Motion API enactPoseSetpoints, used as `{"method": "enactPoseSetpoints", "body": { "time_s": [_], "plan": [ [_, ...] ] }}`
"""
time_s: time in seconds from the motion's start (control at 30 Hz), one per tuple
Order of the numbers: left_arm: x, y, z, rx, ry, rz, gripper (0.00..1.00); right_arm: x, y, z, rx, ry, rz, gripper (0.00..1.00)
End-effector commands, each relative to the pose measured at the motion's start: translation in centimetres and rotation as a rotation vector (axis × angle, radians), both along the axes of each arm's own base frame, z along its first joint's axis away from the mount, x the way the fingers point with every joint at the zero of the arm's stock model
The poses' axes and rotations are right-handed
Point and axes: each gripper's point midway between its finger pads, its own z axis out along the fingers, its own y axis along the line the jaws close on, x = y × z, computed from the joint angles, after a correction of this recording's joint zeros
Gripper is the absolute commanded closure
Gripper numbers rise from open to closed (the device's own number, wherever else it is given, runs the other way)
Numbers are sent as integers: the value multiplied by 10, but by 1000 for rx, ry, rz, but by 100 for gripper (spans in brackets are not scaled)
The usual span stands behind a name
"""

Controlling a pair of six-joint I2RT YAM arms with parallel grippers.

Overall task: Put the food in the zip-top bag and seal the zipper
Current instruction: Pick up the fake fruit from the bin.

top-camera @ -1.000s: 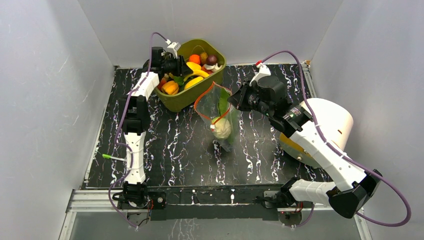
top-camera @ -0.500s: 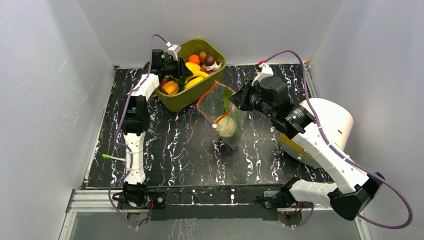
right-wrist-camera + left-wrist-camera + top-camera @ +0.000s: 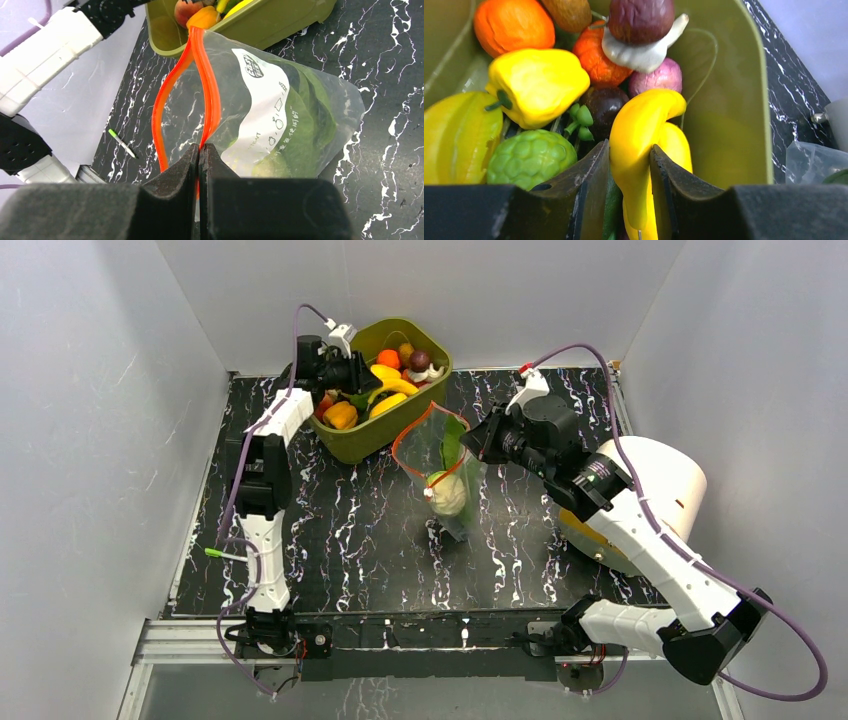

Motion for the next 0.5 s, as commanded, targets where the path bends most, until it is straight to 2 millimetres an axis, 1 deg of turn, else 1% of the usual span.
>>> {"method": "enactPoseSetpoints", "body": {
  "time_s": [0.0, 0.1, 0.13, 0.17, 0.23, 0.37, 0.47],
  "plan": [
    [2, 5, 75, -5, -169, 40, 100, 0, -3, 43, 90, -127, -13, 100],
    [-1, 8, 80, -6, -177, 56, 100, -2, -4, 44, 97, -135, -9, 100],
    [-3, 9, 86, -7, -189, 61, 100, -2, -4, 45, 102, -139, -8, 100],
    [-4, 9, 85, -7, -188, 65, 100, -3, -4, 46, 108, -142, -10, 100],
    [-7, 12, 95, -6, -208, 85, 100, -3, -4, 47, 110, -141, -11, 100],
    [-14, 18, 106, -3, -219, 123, 100, -3, -5, 42, 102, -133, -16, 100],
    [-22, 22, 108, -2, -207, 149, 100, -3, -6, 38, 99, -128, -19, 100]
  ]
}}
